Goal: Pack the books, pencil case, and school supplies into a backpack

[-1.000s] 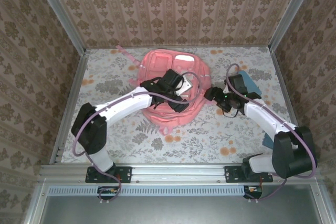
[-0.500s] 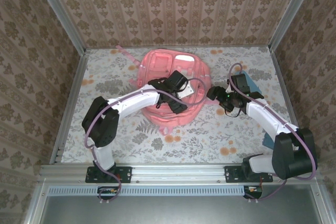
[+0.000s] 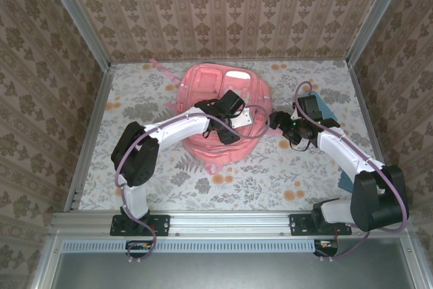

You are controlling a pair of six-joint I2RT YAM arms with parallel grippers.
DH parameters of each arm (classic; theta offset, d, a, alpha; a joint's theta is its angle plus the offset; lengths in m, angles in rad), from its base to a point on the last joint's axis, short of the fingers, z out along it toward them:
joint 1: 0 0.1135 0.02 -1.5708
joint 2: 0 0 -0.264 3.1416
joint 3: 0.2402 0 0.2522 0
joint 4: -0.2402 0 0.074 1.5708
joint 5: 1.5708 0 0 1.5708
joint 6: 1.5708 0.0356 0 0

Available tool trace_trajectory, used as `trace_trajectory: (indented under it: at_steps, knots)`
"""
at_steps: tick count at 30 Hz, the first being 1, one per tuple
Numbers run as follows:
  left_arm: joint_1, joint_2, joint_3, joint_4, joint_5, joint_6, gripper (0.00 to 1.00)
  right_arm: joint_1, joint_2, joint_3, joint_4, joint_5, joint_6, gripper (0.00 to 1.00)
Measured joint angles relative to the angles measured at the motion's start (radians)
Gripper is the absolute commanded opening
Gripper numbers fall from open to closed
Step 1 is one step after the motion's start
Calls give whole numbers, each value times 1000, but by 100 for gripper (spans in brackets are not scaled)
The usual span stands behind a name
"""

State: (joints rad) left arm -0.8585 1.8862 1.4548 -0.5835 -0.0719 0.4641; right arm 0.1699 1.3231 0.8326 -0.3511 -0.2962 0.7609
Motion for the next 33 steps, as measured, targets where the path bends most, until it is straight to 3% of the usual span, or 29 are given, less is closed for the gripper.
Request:
trace_trajectory:
  at_steps: [6, 12, 17, 26, 33]
  knots:
    - [-11, -2, 0, -7, 3, 46, 29, 0, 1, 20, -27, -3, -13, 79]
    - [-8, -75, -44, 19, -3, 79, 12, 0, 38, 90, -39, -30, -51, 78]
    - [2, -154, -90, 53, -11, 83, 7, 0, 131, 166, -31, -81, -63, 75]
    - [12, -288, -180, 79, -11, 71, 4, 0, 351, 328, 77, -201, -47, 60]
    - [22, -303, -188, 86, 0, 52, 4, 0, 489, 393, 139, -267, -24, 60]
